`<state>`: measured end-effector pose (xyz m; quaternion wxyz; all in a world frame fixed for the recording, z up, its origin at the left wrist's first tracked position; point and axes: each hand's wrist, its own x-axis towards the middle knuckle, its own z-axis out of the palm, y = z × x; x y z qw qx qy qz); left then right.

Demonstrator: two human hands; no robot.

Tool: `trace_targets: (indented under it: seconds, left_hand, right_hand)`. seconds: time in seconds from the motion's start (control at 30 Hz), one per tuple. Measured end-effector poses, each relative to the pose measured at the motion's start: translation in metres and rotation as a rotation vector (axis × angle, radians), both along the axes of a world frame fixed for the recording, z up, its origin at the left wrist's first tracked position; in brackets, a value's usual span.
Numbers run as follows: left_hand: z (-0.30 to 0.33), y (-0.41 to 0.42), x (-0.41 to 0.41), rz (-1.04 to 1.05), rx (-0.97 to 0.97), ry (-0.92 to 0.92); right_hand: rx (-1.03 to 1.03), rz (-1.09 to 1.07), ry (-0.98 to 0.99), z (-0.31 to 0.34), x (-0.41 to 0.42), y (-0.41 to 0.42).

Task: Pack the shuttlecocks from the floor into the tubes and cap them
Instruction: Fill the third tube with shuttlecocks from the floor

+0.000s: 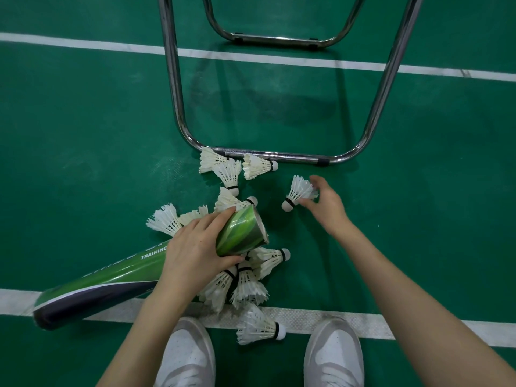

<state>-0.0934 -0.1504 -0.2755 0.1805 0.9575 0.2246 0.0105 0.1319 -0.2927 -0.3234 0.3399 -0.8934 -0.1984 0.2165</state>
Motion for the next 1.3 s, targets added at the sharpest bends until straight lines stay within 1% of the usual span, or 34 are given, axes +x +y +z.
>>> trace_targets:
  seconds: [0.17, 0.23, 0.33, 0.43, 0.57, 0.77, 0.87, 1.03, 1.3]
  left_hand:
    - [-0.004, 0.001, -0.001, 0.018, -0.013, -0.003]
    - [-0.005, 0.002, 0.0, 0.022, -0.014, -0.004]
    - [-0.007, 0.002, 0.0, 0.025, -0.009, -0.007]
    - [-0.009, 0.002, -0.001, 0.033, -0.009, -0.006]
    - [-0.01, 0.001, 0.0, 0.031, 0.001, -0.008]
    - [-0.006, 0.0, -0.001, 0.027, -0.006, -0.01]
    - [-0.006, -0.001, -0.002, 0.018, 0.004, -0.015]
    - [-0.008, -0.003, -0.004, 0.009, 0.014, -0.019]
    - [-0.01, -0.007, -0.005, 0.002, 0.037, -0.034]
  right_hand:
    - [-0.07, -0.071, -0.008, -0.008, -0.012, -0.003]
    - [-0.055, -0.109, -0.002, -0.008, -0.016, -0.004]
    - [0.12, -0.157, 0.054, 0.001, -0.023, -0.006]
    - [0.304, -0.142, 0.11, 0.021, -0.039, -0.007]
    - [0.427, -0.075, 0.147, 0.045, -0.071, -0.009]
    - [0.516, -0.062, 0.189, 0.057, -0.09, -0.015]
    - [0.537, -0.043, 0.29, 0.057, -0.098, -0.014]
    - [0.525, 0.058, 0.428, 0.053, -0.117, -0.001]
    - [0.485, 0.046, 0.389, 0.051, -0.125, 0.003]
